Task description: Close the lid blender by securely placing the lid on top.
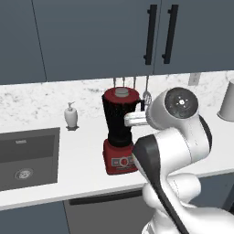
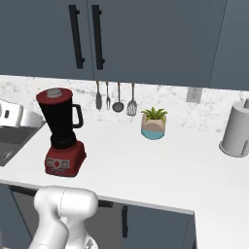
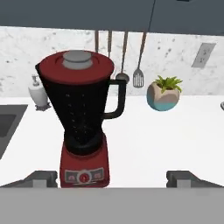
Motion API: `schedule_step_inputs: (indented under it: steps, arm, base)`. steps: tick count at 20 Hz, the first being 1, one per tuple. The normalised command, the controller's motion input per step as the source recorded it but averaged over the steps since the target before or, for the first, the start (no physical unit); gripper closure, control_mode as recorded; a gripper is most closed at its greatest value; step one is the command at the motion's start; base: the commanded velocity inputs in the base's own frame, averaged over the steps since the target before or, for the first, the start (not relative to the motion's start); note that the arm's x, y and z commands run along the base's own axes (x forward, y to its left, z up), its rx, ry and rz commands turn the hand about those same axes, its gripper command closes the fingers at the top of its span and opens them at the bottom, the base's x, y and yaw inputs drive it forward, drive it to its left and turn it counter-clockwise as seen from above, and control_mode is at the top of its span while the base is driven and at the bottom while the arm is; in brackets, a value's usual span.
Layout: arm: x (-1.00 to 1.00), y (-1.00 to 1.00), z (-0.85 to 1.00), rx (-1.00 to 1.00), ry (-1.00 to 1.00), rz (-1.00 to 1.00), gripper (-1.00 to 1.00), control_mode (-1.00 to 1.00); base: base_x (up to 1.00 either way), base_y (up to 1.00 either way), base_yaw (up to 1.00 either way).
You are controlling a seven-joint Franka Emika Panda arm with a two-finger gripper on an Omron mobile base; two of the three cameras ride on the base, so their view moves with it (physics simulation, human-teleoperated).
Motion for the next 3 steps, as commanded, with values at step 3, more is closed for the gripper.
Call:
schedule_step_inputs:
  steps: [3]
  arm:
    - [-0.6,-0.7,0.0,0.04,-0.38,0.0,-1.0,-1.0]
  base:
    - [0.0,0.0,0.0]
